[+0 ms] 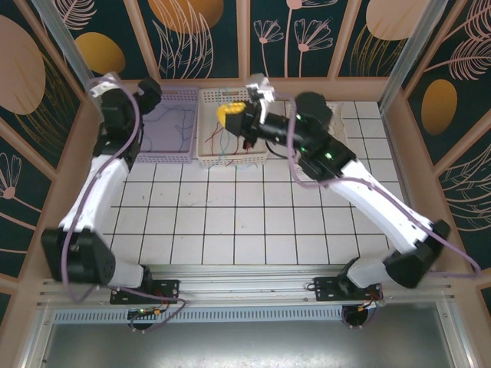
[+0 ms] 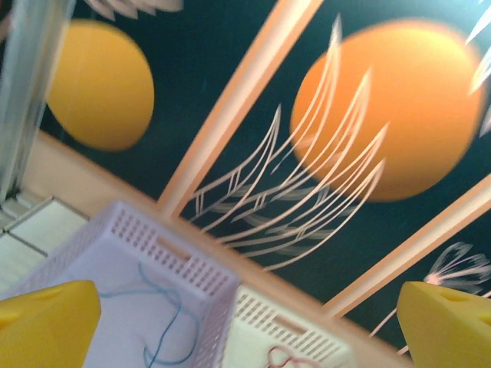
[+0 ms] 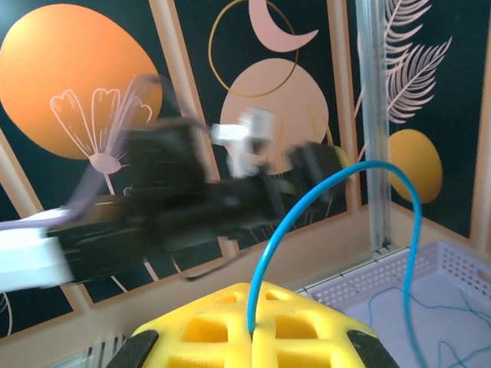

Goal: Untangle the cables

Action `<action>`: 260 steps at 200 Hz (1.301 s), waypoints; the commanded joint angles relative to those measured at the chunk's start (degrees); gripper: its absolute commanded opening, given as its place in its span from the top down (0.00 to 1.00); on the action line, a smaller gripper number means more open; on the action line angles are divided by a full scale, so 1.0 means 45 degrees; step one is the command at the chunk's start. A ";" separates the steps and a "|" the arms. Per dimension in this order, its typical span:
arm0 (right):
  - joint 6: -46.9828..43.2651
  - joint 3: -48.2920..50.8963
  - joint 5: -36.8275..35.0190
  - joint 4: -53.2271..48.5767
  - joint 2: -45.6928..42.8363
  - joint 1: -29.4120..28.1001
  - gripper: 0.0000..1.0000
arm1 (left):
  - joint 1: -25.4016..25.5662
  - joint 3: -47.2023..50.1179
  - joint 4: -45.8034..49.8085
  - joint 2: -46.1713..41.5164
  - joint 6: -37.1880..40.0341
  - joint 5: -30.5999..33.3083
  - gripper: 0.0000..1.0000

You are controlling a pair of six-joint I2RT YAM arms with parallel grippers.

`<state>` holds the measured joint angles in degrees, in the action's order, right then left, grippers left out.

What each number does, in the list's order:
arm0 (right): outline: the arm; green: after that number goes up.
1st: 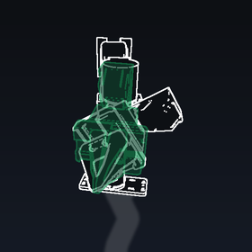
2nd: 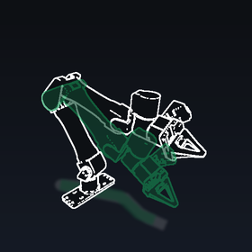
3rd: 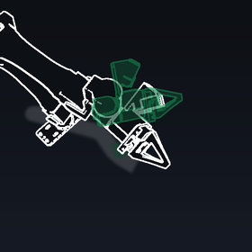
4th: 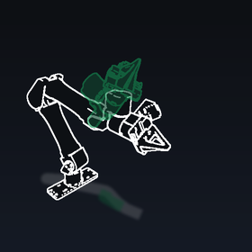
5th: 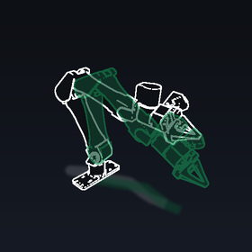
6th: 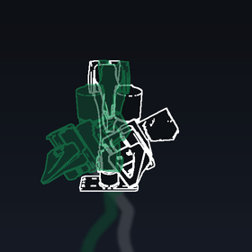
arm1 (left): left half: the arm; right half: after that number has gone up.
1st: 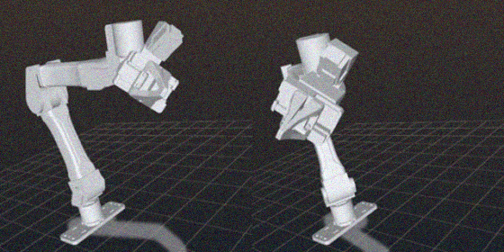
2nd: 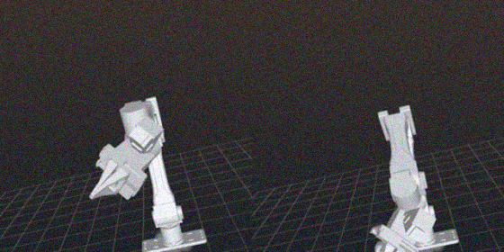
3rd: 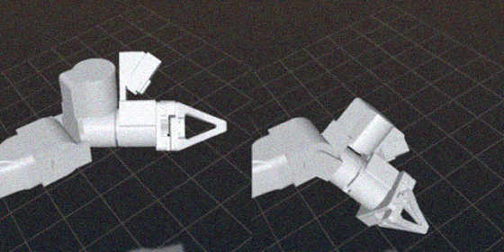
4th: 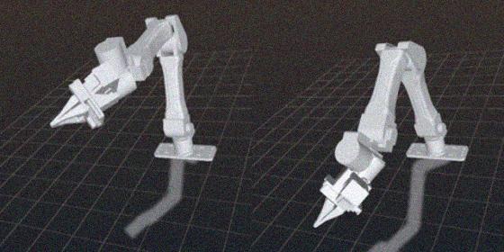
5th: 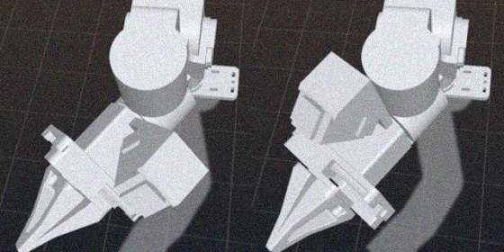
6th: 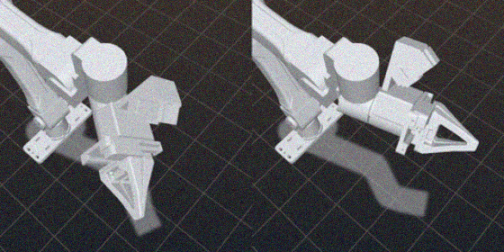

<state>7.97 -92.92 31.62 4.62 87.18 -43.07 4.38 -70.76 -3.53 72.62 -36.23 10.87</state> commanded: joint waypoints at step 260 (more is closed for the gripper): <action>0.5793 -1.3654 0.5064 0.4498 1.4229 0.1050 1.00 | -0.0077 0.7776 0.4418 -1.0052 0.0492 0.0813 0.01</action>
<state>34.85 -153.86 55.13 20.78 148.14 -37.15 4.38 -35.97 17.98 28.10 -35.51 15.27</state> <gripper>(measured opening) 0.056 0.985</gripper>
